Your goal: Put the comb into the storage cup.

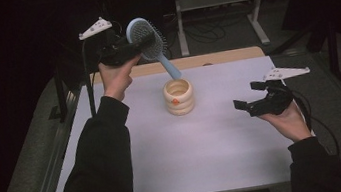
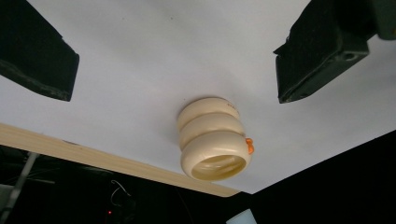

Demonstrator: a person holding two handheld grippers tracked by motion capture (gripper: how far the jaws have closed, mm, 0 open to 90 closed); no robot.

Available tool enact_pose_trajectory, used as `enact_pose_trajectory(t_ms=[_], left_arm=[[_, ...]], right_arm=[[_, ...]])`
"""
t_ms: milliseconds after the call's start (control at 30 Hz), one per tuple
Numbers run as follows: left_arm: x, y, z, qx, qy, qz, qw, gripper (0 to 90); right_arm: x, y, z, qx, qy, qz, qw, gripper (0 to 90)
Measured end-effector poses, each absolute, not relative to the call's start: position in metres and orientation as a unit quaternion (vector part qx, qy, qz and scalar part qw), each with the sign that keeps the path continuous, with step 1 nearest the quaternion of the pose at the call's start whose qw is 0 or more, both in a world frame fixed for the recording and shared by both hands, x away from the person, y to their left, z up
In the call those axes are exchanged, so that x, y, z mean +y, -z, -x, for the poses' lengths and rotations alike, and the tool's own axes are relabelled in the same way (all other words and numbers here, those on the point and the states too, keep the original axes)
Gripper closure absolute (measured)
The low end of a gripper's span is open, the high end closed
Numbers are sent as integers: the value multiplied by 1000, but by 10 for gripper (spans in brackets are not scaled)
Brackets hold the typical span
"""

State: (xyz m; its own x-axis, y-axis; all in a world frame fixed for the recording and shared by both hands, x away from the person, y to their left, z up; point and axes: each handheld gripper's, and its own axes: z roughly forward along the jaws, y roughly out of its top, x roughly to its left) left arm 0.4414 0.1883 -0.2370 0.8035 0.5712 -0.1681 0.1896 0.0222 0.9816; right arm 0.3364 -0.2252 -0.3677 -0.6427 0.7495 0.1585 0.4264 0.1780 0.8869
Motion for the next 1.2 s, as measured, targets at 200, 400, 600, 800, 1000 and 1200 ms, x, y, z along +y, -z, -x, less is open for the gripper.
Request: enact_pose_trajectory(t_ms=[200, 400, 600, 800, 1000, 1200], left_arm=[[185, 240, -445, 277, -149, -685, 657, 541], [182, 244, -448, 276, -155, -690, 650, 540], [180, 247, -452, 278, -155, -692, 648, 539], [177, 252, -455, 279, -157, -698, 641, 539], [176, 256, -457, 283, -156, -700, 637, 539], [174, 263, -460, 287, -155, -703, 632, 537]], right_arm=[[-238, 373, -329, 743, -511, -399, 167, 0], [-248, 382, -323, 736, -513, -407, 171, 0], [-256, 386, -317, 728, -515, -413, 187, 0], [-258, 391, -313, 728, -511, -415, 194, 0], [-261, 397, -309, 730, -506, -415, 197, 0], [-267, 401, -305, 726, -506, -419, 203, 0]])
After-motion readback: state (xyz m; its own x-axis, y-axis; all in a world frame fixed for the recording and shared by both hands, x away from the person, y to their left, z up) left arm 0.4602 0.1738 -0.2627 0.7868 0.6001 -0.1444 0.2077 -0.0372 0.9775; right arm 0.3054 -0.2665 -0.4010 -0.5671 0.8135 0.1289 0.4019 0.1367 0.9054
